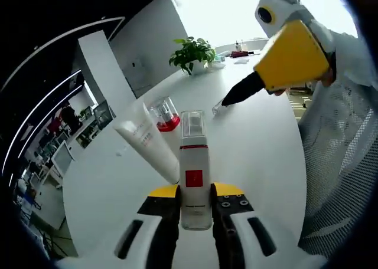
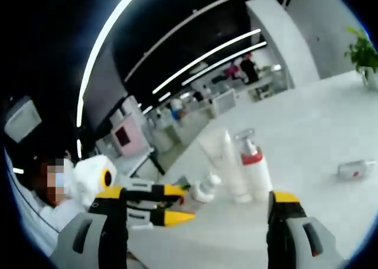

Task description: Arrange the skincare products in the storage area until every visible bottle or jar stands upright without overlapping.

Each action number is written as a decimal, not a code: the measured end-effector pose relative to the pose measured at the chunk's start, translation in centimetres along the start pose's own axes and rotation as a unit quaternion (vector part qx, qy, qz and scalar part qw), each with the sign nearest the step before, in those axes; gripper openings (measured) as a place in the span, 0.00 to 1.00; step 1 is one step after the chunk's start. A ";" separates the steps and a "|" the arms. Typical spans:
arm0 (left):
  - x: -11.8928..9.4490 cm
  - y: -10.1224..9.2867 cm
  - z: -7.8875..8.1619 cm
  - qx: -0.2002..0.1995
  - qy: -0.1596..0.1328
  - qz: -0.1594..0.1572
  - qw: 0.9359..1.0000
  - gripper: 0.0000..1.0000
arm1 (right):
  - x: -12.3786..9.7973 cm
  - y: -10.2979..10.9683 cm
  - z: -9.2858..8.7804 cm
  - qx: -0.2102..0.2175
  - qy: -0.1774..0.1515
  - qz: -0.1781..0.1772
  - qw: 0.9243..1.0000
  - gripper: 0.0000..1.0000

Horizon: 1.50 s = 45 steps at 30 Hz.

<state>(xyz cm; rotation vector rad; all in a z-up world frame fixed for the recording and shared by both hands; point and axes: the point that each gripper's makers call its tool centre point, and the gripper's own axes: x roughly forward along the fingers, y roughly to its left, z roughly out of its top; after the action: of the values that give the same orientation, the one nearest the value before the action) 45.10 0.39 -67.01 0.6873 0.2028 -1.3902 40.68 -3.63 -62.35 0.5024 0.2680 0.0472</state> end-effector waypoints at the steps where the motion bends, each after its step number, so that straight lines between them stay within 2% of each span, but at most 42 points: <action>1: -0.3 0.0 0.3 -0.004 -0.006 0.002 1.000 0.24 | 0.0 0.0 0.0 0.004 -0.003 0.000 1.000 0.99; 5: -1.2 0.1 1.1 -0.027 -0.024 0.009 0.999 0.24 | 0.1 0.3 0.0 0.015 -0.006 0.009 1.000 0.92; 9: -2.0 0.0 1.5 -0.035 -0.034 0.013 0.999 0.24 | 0.3 0.8 0.6 0.017 -0.022 0.014 1.000 0.73; 12: -2.4 -0.2 1.8 -0.034 -0.038 0.016 0.999 0.24 | 0.6 1.4 0.8 0.030 -0.021 0.026 0.999 0.66; 15: -2.6 -0.7 2.0 -0.028 -0.039 0.017 0.999 0.24 | 1.0 1.6 0.9 0.029 -0.026 0.030 0.999 0.53; 19: -2.9 -1.2 2.7 -0.032 -0.053 0.017 0.998 0.24 | 1.4 1.7 1.2 0.034 -0.029 0.031 0.999 0.49; 22: -3.1 -1.8 3.2 -0.038 -0.064 0.013 0.997 0.24 | 1.5 1.7 1.6 0.055 -0.039 0.035 0.997 0.45; 28: -3.2 -2.2 3.6 -0.059 -0.077 0.007 0.995 0.24 | 1.1 1.4 2.2 0.054 -0.048 0.030 0.997 0.25; 36: -3.2 -2.6 4.0 -0.061 -0.088 -0.008 0.994 0.24 | 0.7 1.6 2.4 0.067 -0.040 0.046 0.996 0.17; 39: -2.8 -3.1 4.0 -0.068 -0.089 -0.032 0.993 0.26 | 0.7 1.8 2.6 0.067 -0.043 0.053 0.995 0.16; 42: -2.4 -3.4 3.5 -0.037 -0.078 -0.031 0.996 0.27 | 0.8 2.2 2.1 0.049 -0.029 0.062 0.996 0.14; 45: -2.2 -4.1 3.4 -0.058 -0.079 -0.053 0.994 0.28 | 0.9 2.4 1.9 0.028 -0.020 0.069 0.997 0.14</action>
<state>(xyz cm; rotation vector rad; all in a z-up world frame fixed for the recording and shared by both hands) 39.90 0.27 -64.52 0.4737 0.1945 -1.5151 42.09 -2.33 -59.76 0.5768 0.1948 0.1634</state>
